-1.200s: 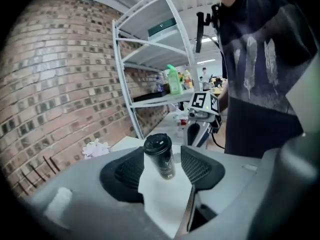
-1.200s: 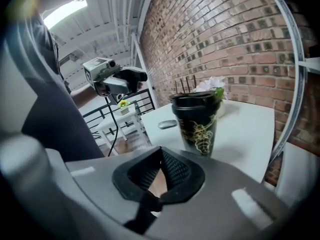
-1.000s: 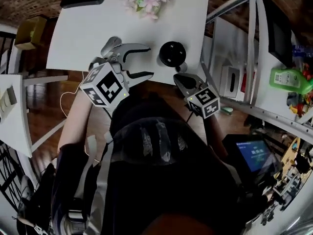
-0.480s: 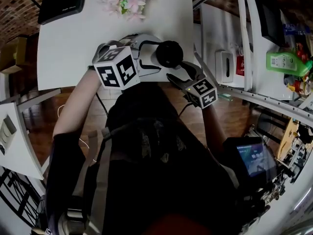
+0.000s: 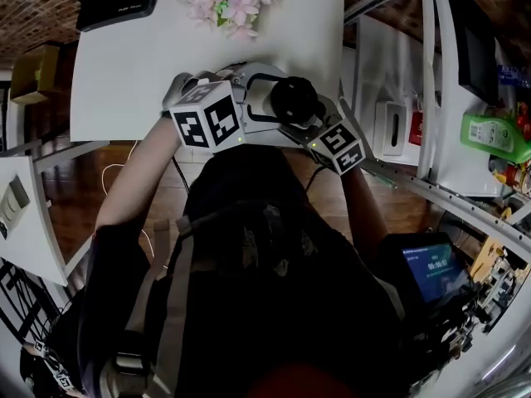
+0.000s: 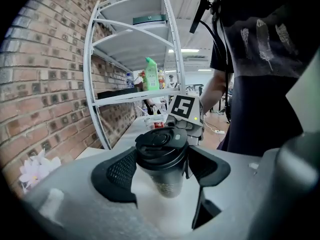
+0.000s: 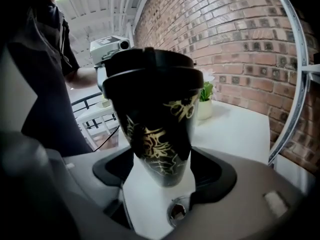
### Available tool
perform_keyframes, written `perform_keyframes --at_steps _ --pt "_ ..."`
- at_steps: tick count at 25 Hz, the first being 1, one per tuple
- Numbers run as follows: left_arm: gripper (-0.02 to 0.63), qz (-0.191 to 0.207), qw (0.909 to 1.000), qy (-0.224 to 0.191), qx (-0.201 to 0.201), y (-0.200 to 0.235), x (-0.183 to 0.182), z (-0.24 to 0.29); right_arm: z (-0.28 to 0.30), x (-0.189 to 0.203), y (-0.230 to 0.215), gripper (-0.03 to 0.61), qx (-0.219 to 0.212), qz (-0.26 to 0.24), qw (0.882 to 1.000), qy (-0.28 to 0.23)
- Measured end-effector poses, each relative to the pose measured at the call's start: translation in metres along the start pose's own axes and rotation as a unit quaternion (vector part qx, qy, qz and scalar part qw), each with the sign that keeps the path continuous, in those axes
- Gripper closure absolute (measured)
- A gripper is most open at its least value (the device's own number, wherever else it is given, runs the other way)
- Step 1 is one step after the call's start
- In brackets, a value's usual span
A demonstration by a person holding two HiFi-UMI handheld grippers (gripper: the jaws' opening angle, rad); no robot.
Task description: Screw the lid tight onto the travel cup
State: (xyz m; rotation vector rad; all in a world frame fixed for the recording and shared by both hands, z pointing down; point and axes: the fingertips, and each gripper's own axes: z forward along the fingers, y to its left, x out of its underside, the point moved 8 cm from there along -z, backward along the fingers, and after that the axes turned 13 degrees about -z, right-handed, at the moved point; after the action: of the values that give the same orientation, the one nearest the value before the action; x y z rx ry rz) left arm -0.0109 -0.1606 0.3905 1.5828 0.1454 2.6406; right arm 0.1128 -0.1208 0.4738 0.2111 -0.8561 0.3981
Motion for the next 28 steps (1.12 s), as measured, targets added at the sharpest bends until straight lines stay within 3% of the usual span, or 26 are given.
perform_keyframes --at_steps 7,11,14,28 --pt "0.276 -0.015 0.9987 -0.019 -0.046 -0.013 0.005 -0.001 0.001 0.001 0.0 0.23 -0.016 -0.03 0.999 0.009" --pt "0.278 -0.051 0.9932 -0.051 -0.091 -0.021 0.009 0.001 0.0 0.004 0.0 0.232 -0.015 -0.029 0.999 0.005" --pt "0.278 -0.063 0.9909 -0.064 -0.1 -0.025 0.007 0.011 -0.009 0.01 -0.001 0.232 -0.007 -0.024 1.0 0.016" --pt "0.278 -0.115 0.9721 -0.052 -0.197 -0.037 0.009 0.007 0.004 0.004 -0.002 0.23 -0.015 -0.035 0.999 0.018"
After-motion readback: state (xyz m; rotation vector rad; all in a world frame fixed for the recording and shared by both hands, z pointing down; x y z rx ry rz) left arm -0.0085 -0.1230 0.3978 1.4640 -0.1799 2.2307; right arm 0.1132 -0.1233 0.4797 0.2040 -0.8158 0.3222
